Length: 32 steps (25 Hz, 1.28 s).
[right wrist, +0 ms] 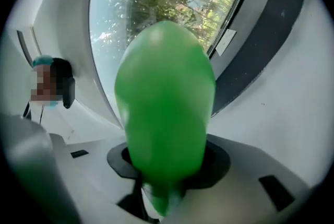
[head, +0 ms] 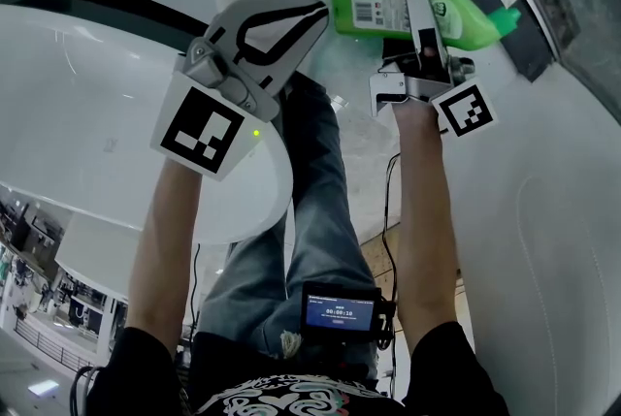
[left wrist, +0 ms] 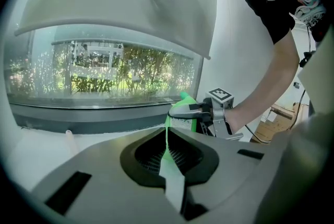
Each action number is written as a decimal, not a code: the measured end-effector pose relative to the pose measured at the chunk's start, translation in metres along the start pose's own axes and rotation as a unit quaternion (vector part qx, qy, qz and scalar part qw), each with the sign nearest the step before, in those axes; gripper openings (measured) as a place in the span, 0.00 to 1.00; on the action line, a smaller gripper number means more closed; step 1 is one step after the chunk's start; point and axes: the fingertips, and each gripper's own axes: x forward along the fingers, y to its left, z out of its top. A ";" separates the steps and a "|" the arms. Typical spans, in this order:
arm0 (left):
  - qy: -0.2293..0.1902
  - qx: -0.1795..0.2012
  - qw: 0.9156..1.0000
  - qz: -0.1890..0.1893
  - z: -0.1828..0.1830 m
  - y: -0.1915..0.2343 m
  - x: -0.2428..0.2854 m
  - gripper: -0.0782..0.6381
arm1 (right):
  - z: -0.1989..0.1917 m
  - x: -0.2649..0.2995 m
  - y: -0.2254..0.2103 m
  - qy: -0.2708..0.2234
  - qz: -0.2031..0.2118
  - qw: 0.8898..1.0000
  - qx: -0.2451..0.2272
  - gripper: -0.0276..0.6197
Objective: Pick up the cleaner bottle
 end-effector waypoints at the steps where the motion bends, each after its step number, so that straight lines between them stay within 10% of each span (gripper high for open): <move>1: -0.001 0.000 1.000 0.000 0.000 0.000 0.000 0.14 | 0.001 0.001 0.001 -0.007 0.005 1.000 0.012 0.35; 32: -0.032 0.014 0.999 0.029 0.068 -0.005 -0.055 0.14 | 0.043 -0.033 0.116 -0.088 0.056 0.985 0.141 0.35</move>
